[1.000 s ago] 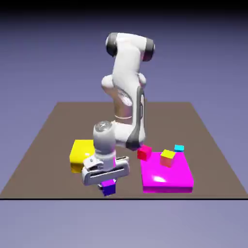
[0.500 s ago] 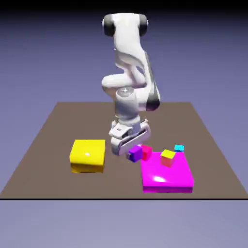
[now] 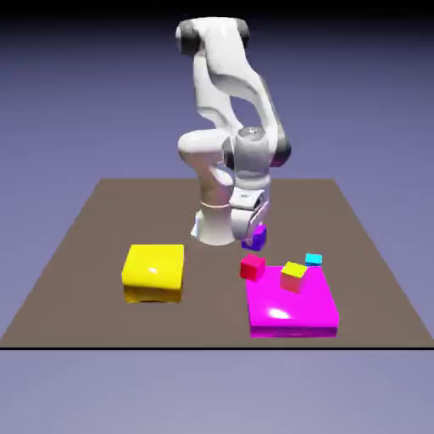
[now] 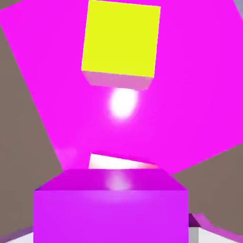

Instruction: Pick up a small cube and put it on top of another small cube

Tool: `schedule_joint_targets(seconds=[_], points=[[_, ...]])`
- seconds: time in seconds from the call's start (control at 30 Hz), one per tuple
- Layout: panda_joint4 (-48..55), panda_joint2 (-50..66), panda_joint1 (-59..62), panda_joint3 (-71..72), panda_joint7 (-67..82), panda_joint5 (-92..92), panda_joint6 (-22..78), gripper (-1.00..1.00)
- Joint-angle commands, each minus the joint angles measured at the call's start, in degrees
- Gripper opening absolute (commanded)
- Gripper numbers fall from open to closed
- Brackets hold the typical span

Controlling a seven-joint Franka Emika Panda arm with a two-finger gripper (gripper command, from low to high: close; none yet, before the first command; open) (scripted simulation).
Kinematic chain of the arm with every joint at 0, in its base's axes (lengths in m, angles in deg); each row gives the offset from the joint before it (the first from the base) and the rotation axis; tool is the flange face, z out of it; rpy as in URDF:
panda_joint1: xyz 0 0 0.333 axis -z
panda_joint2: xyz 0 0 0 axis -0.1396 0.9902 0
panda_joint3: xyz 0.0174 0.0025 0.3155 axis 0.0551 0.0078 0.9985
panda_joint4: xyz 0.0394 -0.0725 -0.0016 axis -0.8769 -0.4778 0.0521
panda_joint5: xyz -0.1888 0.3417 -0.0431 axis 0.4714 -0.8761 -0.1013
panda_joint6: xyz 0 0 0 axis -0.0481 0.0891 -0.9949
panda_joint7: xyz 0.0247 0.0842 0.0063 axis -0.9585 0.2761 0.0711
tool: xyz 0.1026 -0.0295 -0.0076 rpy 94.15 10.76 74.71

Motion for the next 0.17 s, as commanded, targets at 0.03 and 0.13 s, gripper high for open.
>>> schedule_joint_targets(seconds=[0.03,0.13], points=[[-0.41,2.25,-0.17,-0.02,0.27,-0.37,-2.70,-1.00],[-0.03,0.17,-0.01,0.00,0.01,-0.01,-0.25,1.00]])
